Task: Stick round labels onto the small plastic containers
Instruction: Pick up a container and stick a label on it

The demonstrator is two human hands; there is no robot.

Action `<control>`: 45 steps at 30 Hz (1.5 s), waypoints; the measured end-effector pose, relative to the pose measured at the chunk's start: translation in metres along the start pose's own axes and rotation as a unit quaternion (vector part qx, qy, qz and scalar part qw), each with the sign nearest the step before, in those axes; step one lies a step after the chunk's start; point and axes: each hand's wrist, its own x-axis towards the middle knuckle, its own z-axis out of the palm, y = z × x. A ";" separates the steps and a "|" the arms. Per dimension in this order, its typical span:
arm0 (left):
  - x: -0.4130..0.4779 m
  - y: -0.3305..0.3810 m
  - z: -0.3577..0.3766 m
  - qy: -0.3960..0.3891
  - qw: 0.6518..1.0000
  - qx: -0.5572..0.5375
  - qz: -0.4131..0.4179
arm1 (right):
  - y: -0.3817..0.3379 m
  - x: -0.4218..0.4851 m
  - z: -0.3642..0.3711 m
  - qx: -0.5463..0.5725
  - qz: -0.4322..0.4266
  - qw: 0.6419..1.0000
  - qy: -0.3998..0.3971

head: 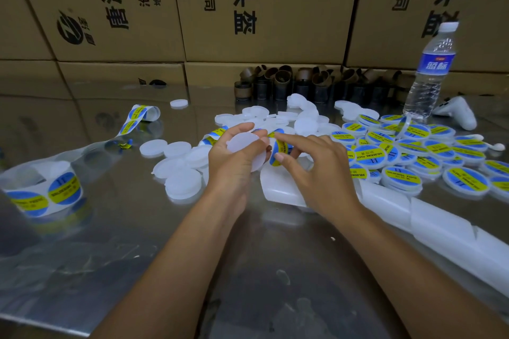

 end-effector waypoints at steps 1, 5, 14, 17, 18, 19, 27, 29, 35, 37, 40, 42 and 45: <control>0.000 0.000 -0.001 -0.002 1.000 0.003 0.000 | 0.000 0.000 0.000 0.002 -0.002 1.000 0.001; 0.001 -0.002 -0.002 -0.004 1.000 0.024 0.000 | 0.000 0.000 -0.001 -0.006 -0.007 1.000 0.002; 0.005 -0.005 -0.003 -0.016 0.999 0.027 -0.009 | -0.002 -0.001 -0.001 -0.047 -0.011 0.998 0.035; 0.004 -0.006 -0.003 -0.022 0.999 0.023 -0.014 | -0.002 -0.001 -0.001 -0.045 -0.006 0.998 0.034; 0.004 -0.006 -0.003 -0.025 0.999 0.024 -0.015 | -0.002 -0.001 -0.001 -0.044 -0.004 0.998 0.033; 0.004 -0.006 -0.003 -0.027 0.999 0.024 -0.016 | -0.001 -0.001 -0.001 -0.043 -0.003 0.999 0.032; 0.003 -0.005 -0.004 -0.046 0.999 0.014 -0.016 | 0.001 -0.001 0.000 -0.002 -0.019 0.999 0.043; 0.004 -0.005 -0.004 -0.051 0.998 0.003 -0.025 | 0.001 -0.001 0.001 -0.003 -0.014 0.999 0.048; 0.006 -0.006 -0.006 -0.044 0.998 0.000 -0.049 | 0.001 0.000 -0.001 -0.016 -0.001 0.999 0.034; 0.006 -0.006 -0.006 -0.028 0.998 0.008 -0.047 | 0.001 -0.001 -0.001 -0.021 -0.010 0.999 0.031; 0.006 -0.007 -0.006 0.012 0.999 0.022 -0.043 | 0.001 -0.002 -0.001 -0.019 -0.019 0.999 0.028; 0.006 -0.007 -0.007 0.044 0.998 0.012 -0.045 | 0.001 -0.001 -0.001 -0.010 -0.017 0.999 0.030; 0.006 -0.006 -0.007 0.075 0.996 0.005 -0.043 | 0.000 0.001 -0.001 0.028 0.007 0.999 0.044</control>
